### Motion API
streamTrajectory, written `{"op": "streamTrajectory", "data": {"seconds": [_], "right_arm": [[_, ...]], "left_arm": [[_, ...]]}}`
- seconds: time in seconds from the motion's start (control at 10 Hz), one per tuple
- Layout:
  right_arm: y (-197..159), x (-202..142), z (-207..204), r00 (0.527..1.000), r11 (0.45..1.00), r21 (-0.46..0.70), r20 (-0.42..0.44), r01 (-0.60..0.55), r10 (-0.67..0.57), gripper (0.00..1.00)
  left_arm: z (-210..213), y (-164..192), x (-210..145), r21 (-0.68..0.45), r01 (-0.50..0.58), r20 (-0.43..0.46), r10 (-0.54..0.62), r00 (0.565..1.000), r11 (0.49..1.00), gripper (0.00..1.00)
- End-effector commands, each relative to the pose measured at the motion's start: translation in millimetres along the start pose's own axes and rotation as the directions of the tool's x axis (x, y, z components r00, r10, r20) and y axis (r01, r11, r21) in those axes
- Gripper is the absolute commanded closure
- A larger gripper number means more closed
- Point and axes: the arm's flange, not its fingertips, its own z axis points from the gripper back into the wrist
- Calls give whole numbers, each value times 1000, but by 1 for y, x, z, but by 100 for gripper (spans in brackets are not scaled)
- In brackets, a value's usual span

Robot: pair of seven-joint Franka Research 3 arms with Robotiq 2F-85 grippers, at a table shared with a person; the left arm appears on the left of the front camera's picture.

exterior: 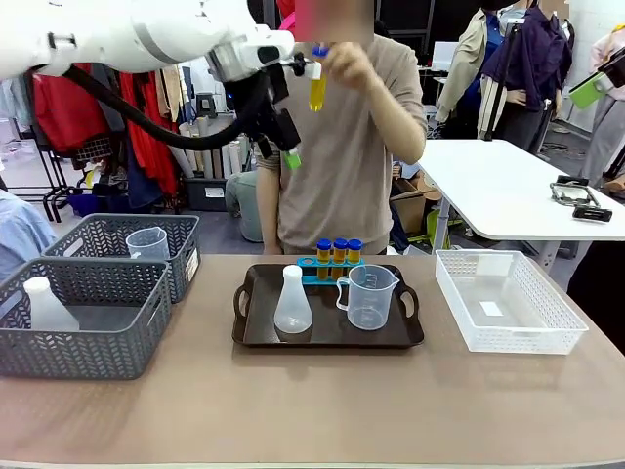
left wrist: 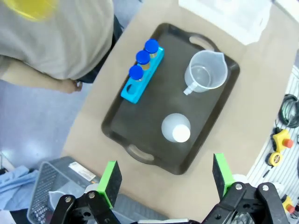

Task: Prepare the laboratory tools.
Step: Pick up one Small flask and place it on the Handle tray.

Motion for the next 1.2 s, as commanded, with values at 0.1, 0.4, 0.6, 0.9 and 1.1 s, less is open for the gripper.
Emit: {"op": "streamTrajectory", "data": {"seconds": [0.1, 0.4, 0.6, 0.9, 1.1], "right_arm": [[1, 4, 1, 1000, 1000, 20, 28, 8, -8, 0], [1, 4, 1, 1000, 1000, 20, 28, 8, -8, 0], [1, 4, 1, 1000, 1000, 20, 28, 8, -8, 0], [1, 4, 1, 1000, 1000, 20, 28, 8, -8, 0], [1, 4, 1, 1000, 1000, 20, 28, 8, -8, 0]], "left_arm": [[31, 11, -30, -11, 91, 129, -89, 988, 996, 0], [67, 23, -46, -21, 111, 228, -103, 968, 994, 0], [81, 30, -62, -25, 140, 258, -129, 957, 990, 0], [98, 37, -82, -23, 193, 290, -178, 940, 981, 0], [105, 45, -92, -7, 202, 266, -193, 945, 979, 0]]}}
